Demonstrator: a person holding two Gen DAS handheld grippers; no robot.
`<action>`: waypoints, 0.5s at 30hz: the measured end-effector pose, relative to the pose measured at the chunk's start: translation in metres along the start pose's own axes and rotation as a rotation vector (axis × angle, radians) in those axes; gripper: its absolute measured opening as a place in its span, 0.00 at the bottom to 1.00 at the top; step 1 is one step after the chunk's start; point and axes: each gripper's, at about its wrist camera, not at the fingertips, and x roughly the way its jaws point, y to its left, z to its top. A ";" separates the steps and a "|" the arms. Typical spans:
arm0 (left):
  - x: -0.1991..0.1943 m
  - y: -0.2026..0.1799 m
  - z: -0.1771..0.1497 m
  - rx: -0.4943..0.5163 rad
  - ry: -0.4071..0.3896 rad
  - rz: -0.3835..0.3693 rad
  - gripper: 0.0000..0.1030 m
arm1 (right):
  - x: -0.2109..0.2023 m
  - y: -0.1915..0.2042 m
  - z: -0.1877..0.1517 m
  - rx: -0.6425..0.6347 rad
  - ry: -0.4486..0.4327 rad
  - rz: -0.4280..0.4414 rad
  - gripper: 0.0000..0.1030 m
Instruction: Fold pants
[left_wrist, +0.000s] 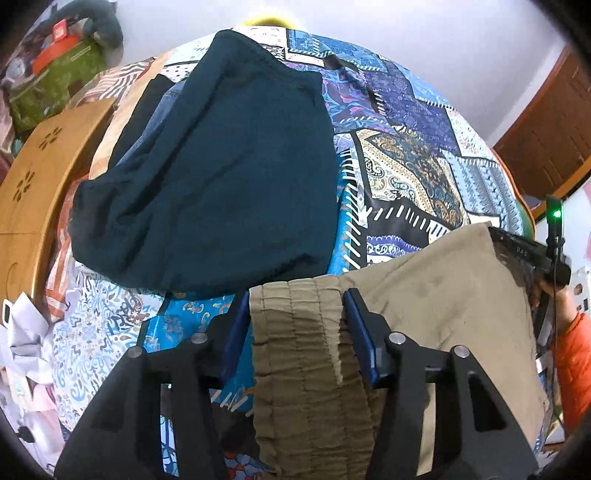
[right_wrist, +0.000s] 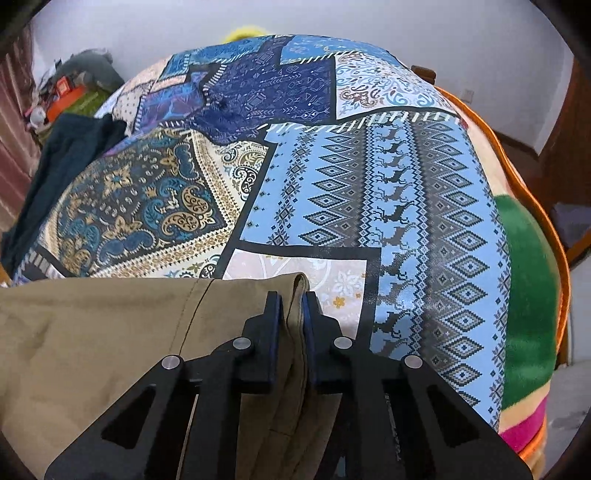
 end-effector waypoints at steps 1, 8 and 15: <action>-0.001 -0.002 0.001 0.014 0.000 0.011 0.51 | 0.000 0.001 0.001 -0.004 0.002 -0.006 0.10; -0.033 -0.029 0.004 0.173 -0.060 0.145 0.54 | -0.029 0.003 0.006 -0.039 -0.036 -0.043 0.14; -0.069 -0.049 0.008 0.201 -0.149 0.111 0.84 | -0.101 0.042 0.004 -0.098 -0.186 0.067 0.55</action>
